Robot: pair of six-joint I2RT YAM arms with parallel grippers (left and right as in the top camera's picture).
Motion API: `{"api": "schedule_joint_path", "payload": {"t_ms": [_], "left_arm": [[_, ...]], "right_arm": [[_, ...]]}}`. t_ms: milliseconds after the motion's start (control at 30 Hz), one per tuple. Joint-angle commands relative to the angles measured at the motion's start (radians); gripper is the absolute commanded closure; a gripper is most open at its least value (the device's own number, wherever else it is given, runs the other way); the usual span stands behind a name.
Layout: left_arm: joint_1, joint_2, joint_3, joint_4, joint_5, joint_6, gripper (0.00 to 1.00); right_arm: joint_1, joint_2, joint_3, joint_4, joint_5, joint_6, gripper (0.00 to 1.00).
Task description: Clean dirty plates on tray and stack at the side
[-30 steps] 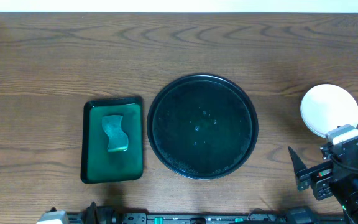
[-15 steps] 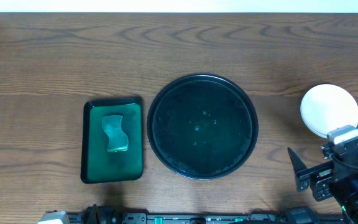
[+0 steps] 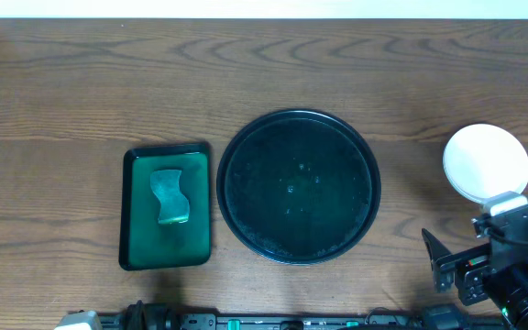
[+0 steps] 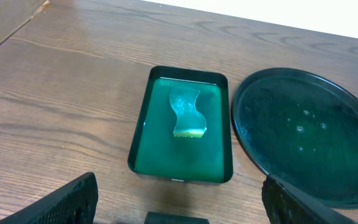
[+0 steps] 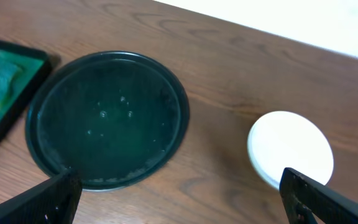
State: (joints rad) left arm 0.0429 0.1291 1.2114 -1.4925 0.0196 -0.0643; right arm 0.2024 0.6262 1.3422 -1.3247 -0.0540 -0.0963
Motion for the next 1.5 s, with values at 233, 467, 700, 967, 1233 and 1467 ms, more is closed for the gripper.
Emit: {"api": "schedule_joint_path", "payload": {"t_ms": [233, 467, 700, 967, 1233, 1467], "left_arm": [[-0.003, 0.0, 0.004, 0.0, -0.004, -0.012, 0.15], [-0.003, 0.0, 0.004, 0.0, -0.004, -0.012, 0.15], [-0.003, 0.0, 0.004, 0.0, -0.004, -0.012, 0.15], [-0.003, 0.0, 0.004, 0.0, -0.004, -0.012, 0.15], [-0.003, 0.0, 0.004, 0.0, -0.004, -0.012, 0.15], [-0.003, 0.0, 0.004, 0.0, -0.004, -0.012, 0.15]], "right_arm": [[0.009, 0.0, 0.011, -0.003, -0.011, 0.154, 0.01], [0.009, 0.0, 0.009, 0.035, 0.001, 0.208, 0.01], [-0.014, -0.01, -0.06, 0.097, 0.004, 0.266, 0.01], [-0.132, -0.276, -0.38, 0.394, -0.012, 0.381, 0.01], [-0.181, -0.559, -0.651, 0.694, -0.019, 0.381, 0.01], [-0.181, -0.581, -0.793, 0.911, -0.031, 0.381, 0.01]]}}
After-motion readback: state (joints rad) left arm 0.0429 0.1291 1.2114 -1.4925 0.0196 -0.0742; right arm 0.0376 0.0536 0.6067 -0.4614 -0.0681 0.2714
